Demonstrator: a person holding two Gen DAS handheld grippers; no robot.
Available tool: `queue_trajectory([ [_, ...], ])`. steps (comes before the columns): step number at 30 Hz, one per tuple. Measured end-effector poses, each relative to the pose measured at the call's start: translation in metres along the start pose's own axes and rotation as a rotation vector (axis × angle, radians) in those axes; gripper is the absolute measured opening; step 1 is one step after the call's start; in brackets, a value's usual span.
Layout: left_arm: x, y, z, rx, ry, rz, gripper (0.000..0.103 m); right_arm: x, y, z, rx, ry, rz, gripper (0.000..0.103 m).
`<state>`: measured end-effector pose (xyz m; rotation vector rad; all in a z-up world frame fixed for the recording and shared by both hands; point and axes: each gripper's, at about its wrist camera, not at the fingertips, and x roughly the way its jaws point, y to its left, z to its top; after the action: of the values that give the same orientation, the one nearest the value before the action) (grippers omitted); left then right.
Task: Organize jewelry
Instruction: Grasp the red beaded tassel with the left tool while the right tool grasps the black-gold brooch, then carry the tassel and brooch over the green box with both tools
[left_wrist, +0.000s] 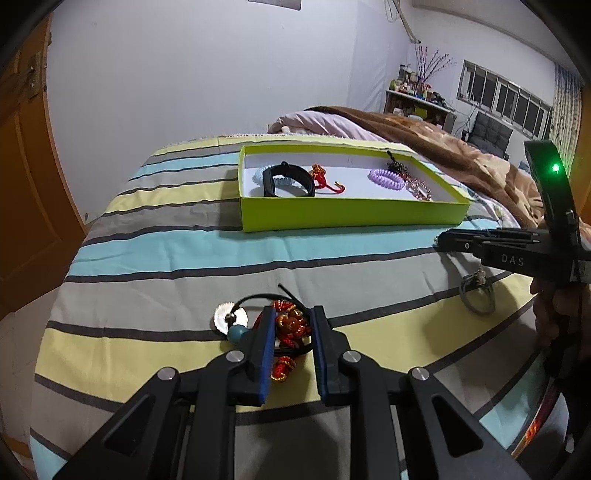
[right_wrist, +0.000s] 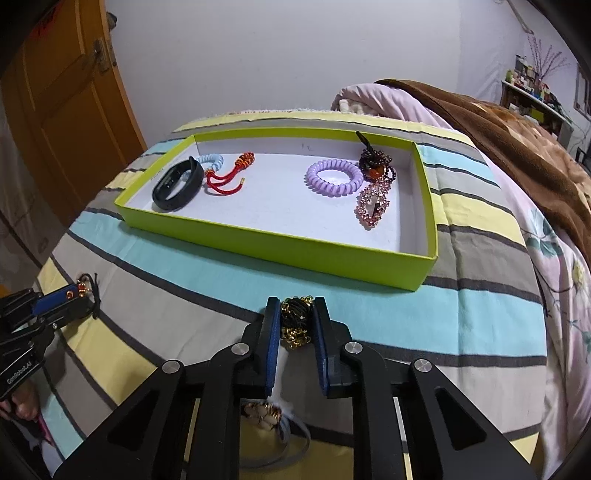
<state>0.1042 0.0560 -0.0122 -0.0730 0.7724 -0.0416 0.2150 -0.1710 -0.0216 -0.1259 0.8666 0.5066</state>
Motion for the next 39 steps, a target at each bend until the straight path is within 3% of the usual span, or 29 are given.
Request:
queue_trajectory([
  [11, -0.028, -0.001, 0.002, -0.050, -0.074, -0.005, 0.019, -0.047, 0.008, -0.011, 0.014, -0.107, 0.004, 0.018],
  [18, -0.039, 0.000, 0.006, -0.085, -0.099, -0.030, 0.019, -0.067, 0.012, -0.021, 0.013, -0.126, 0.009, 0.018],
  [25, -0.044, 0.003, 0.009, -0.107, -0.217, -0.036, 0.019, -0.079, 0.018, -0.025, 0.004, -0.142, 0.015, 0.018],
  [27, -0.036, 0.002, 0.007, -0.085, -0.198, -0.012, 0.020, -0.081, 0.019, -0.026, 0.003, -0.144, 0.016, 0.018],
  [30, -0.021, 0.004, -0.003, -0.094, -0.123, -0.035, 0.020, -0.082, 0.020, -0.027, 0.000, -0.144, 0.019, 0.018],
  [39, -0.020, 0.002, -0.022, -0.052, -0.059, -0.028, 0.020, -0.080, 0.022, -0.028, -0.006, -0.141, 0.026, 0.018],
])
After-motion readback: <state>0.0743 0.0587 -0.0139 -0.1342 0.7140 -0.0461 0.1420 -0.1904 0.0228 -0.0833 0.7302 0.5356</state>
